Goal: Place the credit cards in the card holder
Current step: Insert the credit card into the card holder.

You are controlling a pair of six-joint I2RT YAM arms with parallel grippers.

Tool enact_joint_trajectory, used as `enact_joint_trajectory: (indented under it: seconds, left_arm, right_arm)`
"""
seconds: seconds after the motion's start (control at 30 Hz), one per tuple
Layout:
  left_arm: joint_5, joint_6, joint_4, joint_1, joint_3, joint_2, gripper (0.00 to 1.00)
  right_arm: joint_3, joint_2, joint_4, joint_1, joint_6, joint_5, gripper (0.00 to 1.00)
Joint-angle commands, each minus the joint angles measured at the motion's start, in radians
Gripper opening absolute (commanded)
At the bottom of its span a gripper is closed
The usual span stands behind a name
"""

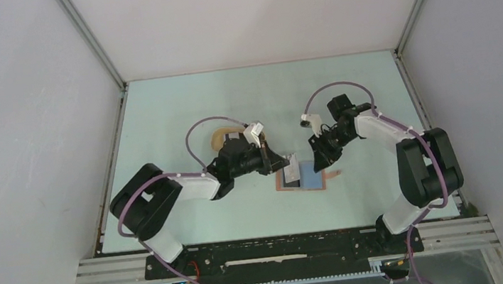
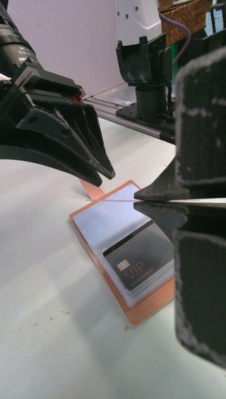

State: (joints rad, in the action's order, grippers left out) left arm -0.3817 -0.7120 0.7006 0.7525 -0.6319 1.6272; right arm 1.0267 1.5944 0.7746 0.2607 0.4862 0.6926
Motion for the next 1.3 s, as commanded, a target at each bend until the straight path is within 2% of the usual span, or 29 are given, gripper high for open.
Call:
enact_joint_trajectory:
  seconds: [0.0, 0.3, 0.47, 0.73, 0.93, 1.07, 1.27]
  left_arm:
    - [-0.072, -0.067, 0.168, -0.016, -0.051, 0.077, 0.00]
    - [-0.111, -0.084, 0.274, -0.028, -0.036, 0.168, 0.00]
    - [-0.115, -0.081, 0.299, -0.030, -0.025, 0.168, 0.00]
    - [-0.121, -0.083, 0.316, -0.029, -0.021, 0.174, 0.00]
    - [-0.123, -0.083, 0.321, -0.029, -0.019, 0.175, 0.00]
    - [-0.123, -0.083, 0.321, -0.029, -0.018, 0.174, 0.00]
    - [-0.135, -0.087, 0.321, -0.030, -0.026, 0.185, 0.00]
  right_arm:
    - [0.049, 0.010, 0.034, -0.018, 0.003, -0.147, 0.33]
    - [0.049, 0.051, 0.087, -0.054, 0.044, -0.289, 0.44]
    - [0.046, 0.066, 0.098, -0.063, 0.049, -0.304, 0.52]
    - [0.053, 0.135, 0.087, -0.051, 0.048, -0.324, 0.53]
    - [0.061, 0.153, 0.114, -0.051, 0.061, -0.299, 0.44]
    - [0.071, 0.157, 0.133, -0.059, 0.069, -0.286, 0.26]
    - [0.080, 0.156, 0.133, -0.074, 0.066, -0.304, 0.06]
